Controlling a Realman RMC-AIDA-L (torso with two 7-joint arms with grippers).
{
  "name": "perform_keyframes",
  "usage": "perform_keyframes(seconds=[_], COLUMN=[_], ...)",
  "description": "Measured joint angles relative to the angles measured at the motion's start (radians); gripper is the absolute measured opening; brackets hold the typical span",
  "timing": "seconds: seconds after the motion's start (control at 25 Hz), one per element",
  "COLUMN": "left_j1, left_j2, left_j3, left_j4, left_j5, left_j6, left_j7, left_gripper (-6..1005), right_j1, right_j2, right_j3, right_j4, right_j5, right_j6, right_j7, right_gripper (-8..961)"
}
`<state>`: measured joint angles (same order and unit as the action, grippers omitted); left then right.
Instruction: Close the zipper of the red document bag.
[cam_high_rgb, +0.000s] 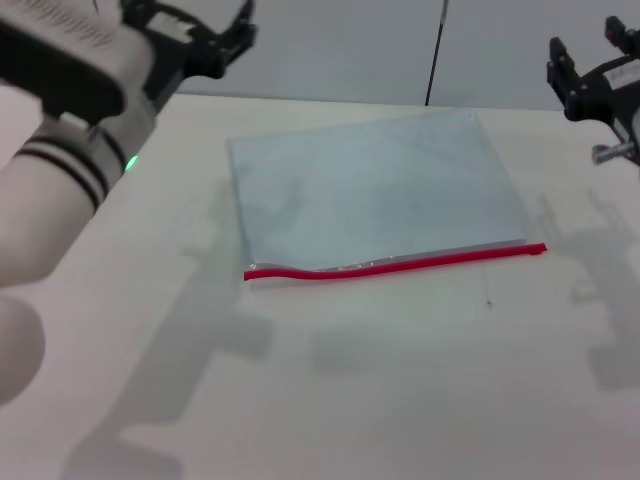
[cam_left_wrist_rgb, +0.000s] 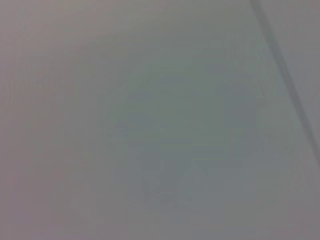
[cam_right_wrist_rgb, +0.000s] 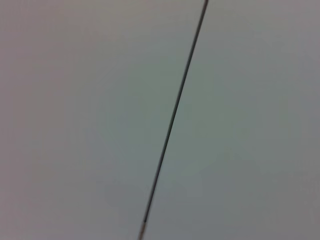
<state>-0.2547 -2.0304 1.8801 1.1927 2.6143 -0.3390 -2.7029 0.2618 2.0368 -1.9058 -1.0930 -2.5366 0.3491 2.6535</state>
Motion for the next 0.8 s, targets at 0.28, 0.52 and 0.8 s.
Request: perform_keyframes(seconds=[0.28, 0.52, 0.8], left_j1=[-0.011, -0.047, -0.069], left_j2=[-0.001, -0.004, -0.007], left_j3=[0.053, 0.147, 0.223], left_j4=[-0.289, -0.412, -0.454], left_j5=[-0.016, -0.087, -0.158], left_j6=[-0.368, -0.434, -0.45], left_j7=[-0.176, -0.187, -0.185], left_gripper=[877, 877, 877], right_j1=[0.079, 0.118, 0.126], right_j2=[0.002, 0.003, 0.0], right_j3=[-0.323, -0.531, -0.602], right_j4=[0.319, 0.447, 0.464], right_j5=[0.282, 0.536, 0.726], right_j6=[0.502, 0.676, 0.69], right_j7=[0.0, 0.025, 0.152], right_gripper=[583, 574, 574])
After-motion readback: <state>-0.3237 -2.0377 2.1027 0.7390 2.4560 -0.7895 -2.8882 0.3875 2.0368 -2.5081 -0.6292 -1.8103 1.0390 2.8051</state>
